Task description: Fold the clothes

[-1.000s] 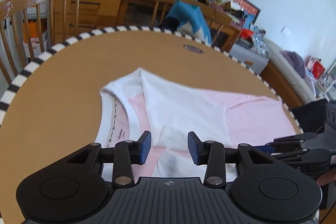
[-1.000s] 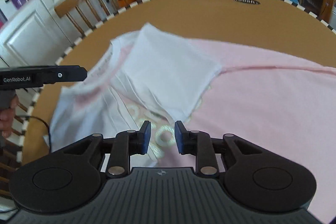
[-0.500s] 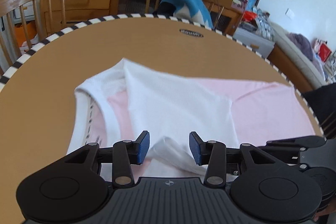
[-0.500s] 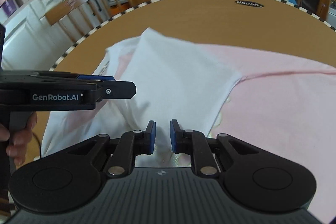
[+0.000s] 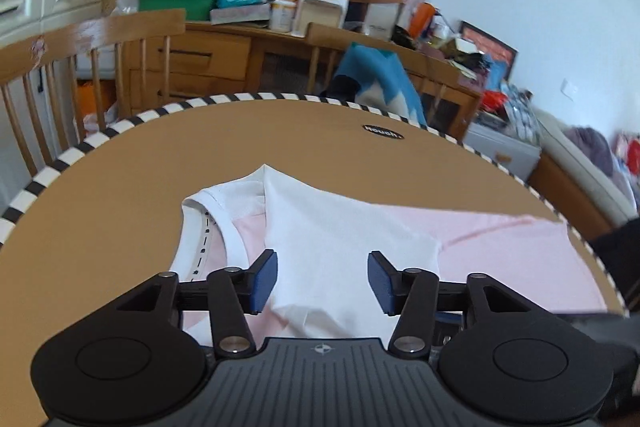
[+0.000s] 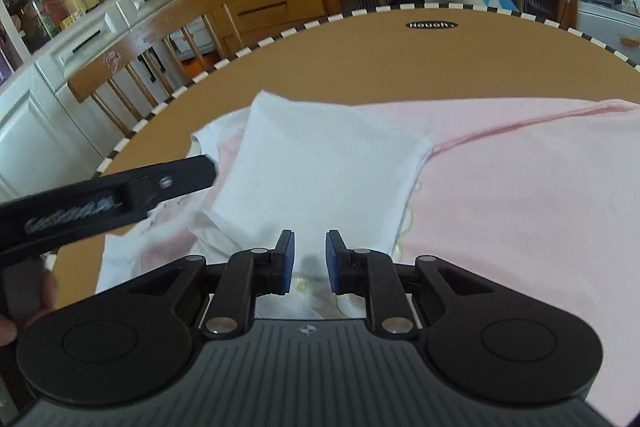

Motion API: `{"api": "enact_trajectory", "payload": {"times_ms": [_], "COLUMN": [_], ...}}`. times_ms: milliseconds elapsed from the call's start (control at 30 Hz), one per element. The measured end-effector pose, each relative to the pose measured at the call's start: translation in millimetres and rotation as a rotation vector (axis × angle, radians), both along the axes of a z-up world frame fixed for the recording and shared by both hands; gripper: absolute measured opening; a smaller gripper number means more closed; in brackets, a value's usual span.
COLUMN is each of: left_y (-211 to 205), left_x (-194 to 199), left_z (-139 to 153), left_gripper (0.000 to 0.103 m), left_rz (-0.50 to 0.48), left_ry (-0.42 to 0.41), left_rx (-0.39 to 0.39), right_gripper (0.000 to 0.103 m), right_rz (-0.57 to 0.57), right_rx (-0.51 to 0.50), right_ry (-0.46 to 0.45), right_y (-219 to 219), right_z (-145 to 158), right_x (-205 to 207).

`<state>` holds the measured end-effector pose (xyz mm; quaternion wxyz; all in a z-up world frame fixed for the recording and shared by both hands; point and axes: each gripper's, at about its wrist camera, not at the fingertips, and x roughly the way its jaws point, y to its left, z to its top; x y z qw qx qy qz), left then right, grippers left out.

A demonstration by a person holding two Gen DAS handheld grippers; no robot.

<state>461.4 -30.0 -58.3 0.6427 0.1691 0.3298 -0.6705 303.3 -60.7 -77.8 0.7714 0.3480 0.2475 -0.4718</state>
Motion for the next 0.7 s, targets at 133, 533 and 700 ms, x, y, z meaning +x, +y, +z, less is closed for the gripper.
{"api": "enact_trajectory", "payload": {"times_ms": [133, 533, 700], "left_y": [-2.5, 11.5, 23.3], "left_x": [2.3, -4.8, 13.8], "left_z": [-9.7, -29.4, -14.2], "left_gripper": [0.054, 0.067, 0.069], "left_rz": [0.047, 0.083, 0.102], "left_ry": [-0.008, -0.180, -0.085], "left_rx": [0.086, 0.150, 0.185], "right_gripper": [0.024, 0.018, 0.024], "right_rz": [-0.021, -0.026, -0.060], "right_rx": [0.012, 0.016, -0.007], "right_ry": [0.018, 0.089, 0.059], "right_y": [-2.4, 1.3, 28.0], "right_z": [-5.4, -14.9, 5.0], "right_x": [-3.3, 1.0, -14.6]}}
